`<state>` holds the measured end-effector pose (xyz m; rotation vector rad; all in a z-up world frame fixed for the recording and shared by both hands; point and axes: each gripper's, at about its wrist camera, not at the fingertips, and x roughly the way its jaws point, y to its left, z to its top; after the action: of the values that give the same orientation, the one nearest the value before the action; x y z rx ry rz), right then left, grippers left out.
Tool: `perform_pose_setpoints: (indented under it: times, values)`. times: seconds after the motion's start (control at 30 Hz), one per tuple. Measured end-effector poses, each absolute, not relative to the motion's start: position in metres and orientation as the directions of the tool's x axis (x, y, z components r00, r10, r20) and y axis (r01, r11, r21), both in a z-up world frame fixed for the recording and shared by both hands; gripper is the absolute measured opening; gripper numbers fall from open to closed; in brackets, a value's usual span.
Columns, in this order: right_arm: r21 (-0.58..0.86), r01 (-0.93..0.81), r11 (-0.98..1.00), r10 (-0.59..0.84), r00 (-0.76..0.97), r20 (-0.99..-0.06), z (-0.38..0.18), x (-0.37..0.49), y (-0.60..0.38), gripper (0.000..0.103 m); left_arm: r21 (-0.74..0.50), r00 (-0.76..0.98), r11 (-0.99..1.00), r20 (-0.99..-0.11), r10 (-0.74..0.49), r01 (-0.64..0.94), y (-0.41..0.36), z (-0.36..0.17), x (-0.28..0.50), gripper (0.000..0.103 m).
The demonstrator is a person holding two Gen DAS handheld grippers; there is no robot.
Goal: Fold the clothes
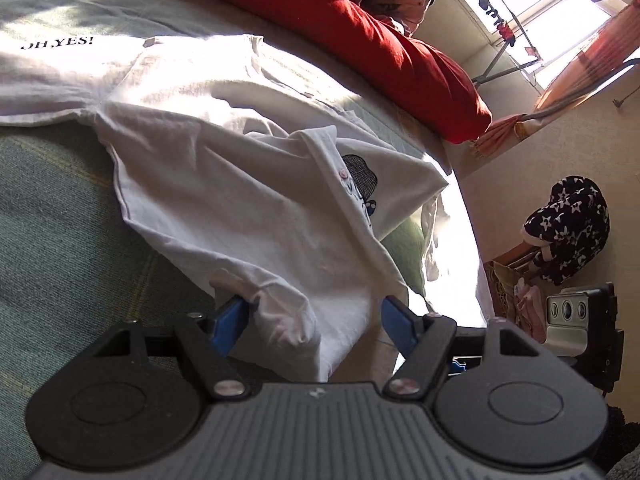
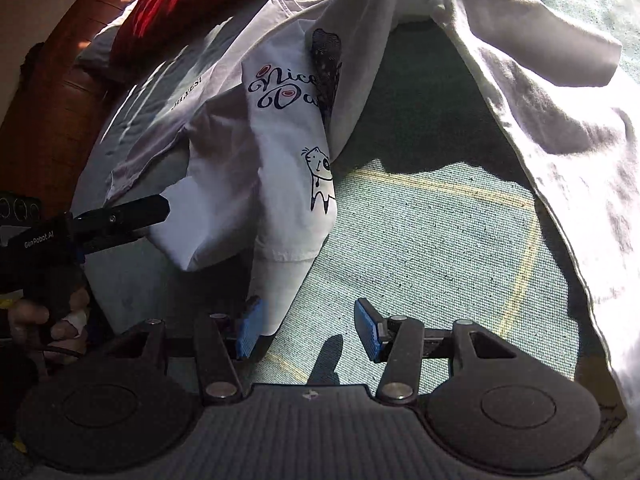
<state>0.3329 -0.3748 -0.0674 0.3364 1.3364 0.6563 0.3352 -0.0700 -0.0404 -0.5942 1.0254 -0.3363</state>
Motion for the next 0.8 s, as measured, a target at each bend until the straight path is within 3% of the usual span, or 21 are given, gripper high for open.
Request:
perform_pose_setpoints:
  times: [0.33, 0.47, 0.6, 0.73, 0.8]
  values:
    - [0.524, -0.279, 0.805, 0.559, 0.061, -0.827, -0.067, 0.323, -0.328, 0.055, -0.645, 0.442, 0.764, -0.69, -0.574, -0.016, -0.063, -0.08, 0.341, 0.077]
    - [0.511, -0.267, 0.817, 0.542, 0.05, -0.839, -0.069, 0.321, -0.328, 0.055, -0.578, 0.427, 0.815, -0.727, -0.538, 0.042, -0.065, -0.064, 0.337, 0.075]
    - [0.504, -0.252, 0.826, 0.529, 0.039, -0.848, -0.071, 0.318, -0.327, 0.055, -0.551, 0.399, 0.833, -0.752, -0.525, 0.057, -0.063, -0.053, 0.329, 0.057]
    - [0.503, -0.241, 0.83, 0.524, 0.03, -0.851, -0.072, 0.317, -0.324, 0.055, -0.58, 0.37, 0.815, -0.76, -0.535, -0.013, -0.056, -0.062, 0.321, 0.023]
    - [0.498, -0.237, 0.834, 0.517, 0.026, -0.855, -0.073, 0.317, -0.322, 0.055, -0.579, 0.376, 0.815, -0.76, -0.531, -0.019, -0.057, -0.06, 0.32, 0.015]
